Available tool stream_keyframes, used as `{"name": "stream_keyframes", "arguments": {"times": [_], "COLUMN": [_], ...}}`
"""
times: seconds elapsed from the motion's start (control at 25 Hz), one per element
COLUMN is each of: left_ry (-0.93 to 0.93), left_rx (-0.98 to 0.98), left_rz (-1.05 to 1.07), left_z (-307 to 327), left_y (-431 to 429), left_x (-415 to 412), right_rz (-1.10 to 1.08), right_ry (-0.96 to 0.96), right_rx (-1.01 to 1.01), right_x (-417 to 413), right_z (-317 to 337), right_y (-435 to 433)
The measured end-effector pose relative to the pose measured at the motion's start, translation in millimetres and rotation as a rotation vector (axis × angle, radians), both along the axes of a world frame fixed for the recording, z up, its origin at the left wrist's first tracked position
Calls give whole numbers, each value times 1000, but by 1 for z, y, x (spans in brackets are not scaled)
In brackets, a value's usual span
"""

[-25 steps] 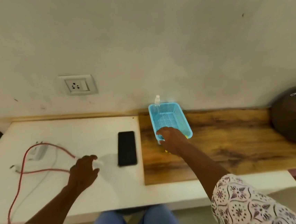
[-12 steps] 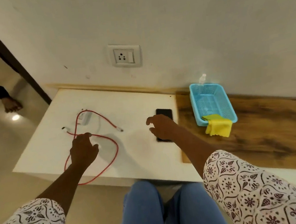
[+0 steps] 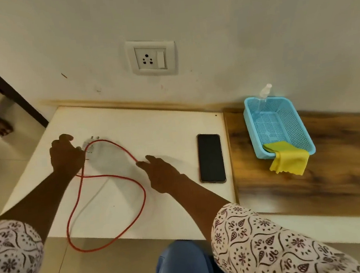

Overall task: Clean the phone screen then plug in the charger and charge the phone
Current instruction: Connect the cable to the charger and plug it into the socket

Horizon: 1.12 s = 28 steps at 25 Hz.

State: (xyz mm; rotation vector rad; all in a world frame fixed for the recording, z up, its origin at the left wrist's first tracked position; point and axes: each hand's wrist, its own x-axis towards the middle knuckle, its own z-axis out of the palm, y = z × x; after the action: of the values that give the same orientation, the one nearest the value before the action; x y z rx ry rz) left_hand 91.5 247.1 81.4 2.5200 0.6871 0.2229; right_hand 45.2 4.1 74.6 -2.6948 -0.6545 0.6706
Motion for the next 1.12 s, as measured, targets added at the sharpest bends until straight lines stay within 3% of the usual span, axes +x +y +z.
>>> {"name": "stream_keyframes", "arguments": {"times": [0.12,0.28,0.48,0.52,0.6,0.68,0.84,0.92,1.0,1.12], "left_ry": [221,162,126,79,-116,-254,-306,-254,-98,85], "left_rx": [-138,-68,-29,-141,-630,-1075,-1493,-1667,-1749,-2005], "left_rz": [-78,-86,36,109,275,313,122,-16,-112,-257], "left_z": [-15,-26,-19,-12,12,46,121,156,179,192], "left_y": [-8,-16,-23,-23,-25,-30,-47,-70,-106,-155], "left_x": [7,5,-13,-17,-26,-42,-101,-144,-187,-226], "right_rz": [41,25,-104,-187,-420,-681,-1014,-1015,-884,-642], "right_ry": [-106,-325,-228,-186,-132,-121,-111,-47,22,102], "right_rx": [-32,18,35,66,203,416,919,1150,1294,1312], "right_x": [-4,-14,-31,-33,-37,-42,-67,-91,-124,-180], "right_z": [-10,-22,-25,-18,4,37,120,164,199,224], "right_y": [0,-4,-17,-20,-30,-46,-89,-108,-121,-134]}}
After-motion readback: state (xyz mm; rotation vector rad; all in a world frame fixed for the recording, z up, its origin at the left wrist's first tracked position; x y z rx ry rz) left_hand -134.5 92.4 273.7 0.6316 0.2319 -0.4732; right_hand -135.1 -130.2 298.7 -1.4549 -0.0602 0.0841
